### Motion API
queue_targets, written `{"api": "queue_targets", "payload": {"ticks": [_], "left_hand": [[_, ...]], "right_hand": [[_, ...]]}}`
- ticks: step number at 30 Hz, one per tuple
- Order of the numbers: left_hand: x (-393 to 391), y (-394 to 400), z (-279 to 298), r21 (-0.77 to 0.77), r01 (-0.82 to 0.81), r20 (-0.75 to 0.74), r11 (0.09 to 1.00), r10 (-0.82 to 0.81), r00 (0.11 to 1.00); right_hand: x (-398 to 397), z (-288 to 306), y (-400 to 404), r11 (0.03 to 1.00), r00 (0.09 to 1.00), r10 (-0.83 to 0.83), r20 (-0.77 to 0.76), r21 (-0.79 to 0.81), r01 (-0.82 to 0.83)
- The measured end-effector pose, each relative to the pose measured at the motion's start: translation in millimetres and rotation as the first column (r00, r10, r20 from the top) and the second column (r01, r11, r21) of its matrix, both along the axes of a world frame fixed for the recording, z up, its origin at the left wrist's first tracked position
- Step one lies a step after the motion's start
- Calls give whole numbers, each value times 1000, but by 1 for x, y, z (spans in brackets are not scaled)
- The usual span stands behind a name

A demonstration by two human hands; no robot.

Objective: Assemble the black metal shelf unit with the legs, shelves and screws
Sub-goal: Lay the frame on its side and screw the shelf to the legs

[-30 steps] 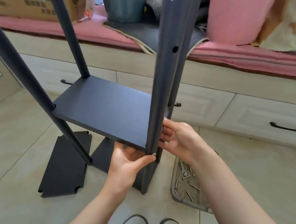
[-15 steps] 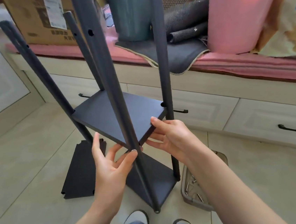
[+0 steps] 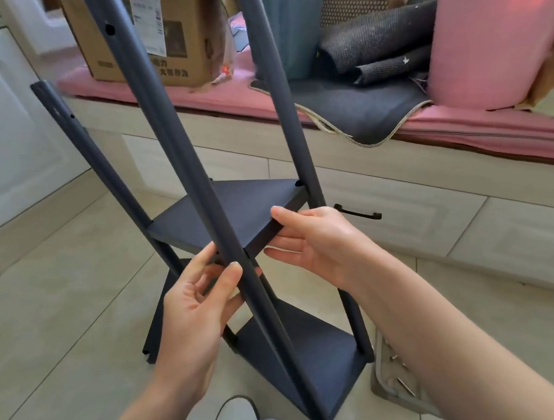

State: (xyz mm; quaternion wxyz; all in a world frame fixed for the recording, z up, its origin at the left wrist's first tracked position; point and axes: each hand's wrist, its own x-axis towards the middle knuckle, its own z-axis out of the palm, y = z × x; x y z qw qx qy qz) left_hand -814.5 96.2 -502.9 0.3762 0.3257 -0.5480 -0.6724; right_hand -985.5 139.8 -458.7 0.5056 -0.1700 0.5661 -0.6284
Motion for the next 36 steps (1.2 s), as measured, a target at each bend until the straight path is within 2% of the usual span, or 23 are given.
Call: {"api": "queue_targets", "payload": {"ticks": [4,8,11,13,17,21,25,28,32,36], "left_hand": [[-2,-8,0,-3,-34,-29,999,33,999],[-4,-15,-1,1,-54,-64,999,54,997],[-3,-19,-1,16,-46,-86,999,47,995],[-2,-18,-2,15,-34,-93,999,36,995],[-4,-14,0,3,-33,-88,999,33,996],[-7,-11,1,4,-39,-102,999,39,994],[-8,-10,1,-10,-44,-104,999,43,994],[-9,-9,0,-15,-35,-98,999,33,995],[-12,-7,-2,-35,-30,-94,999,26,995],[-14,-10,-5,-47,-19,-90,999,15,996]], "right_hand": [[-2,0,-2,998,998,56,24,-23,-55],[-11,-4,4,998,996,47,69,-45,-44],[-29,-15,22,1000,1000,-5,5,-31,5],[-51,-31,41,994,993,-109,-35,-13,108],[-94,-90,83,920,935,-353,-41,165,355],[-110,-167,119,831,928,-367,-66,426,359],[-114,-236,135,740,946,-277,-168,591,321],[-117,-276,136,677,946,-96,-311,676,291],[-125,-317,134,586,812,247,-529,749,310],[-130,-341,133,536,715,377,-588,769,349]]}}
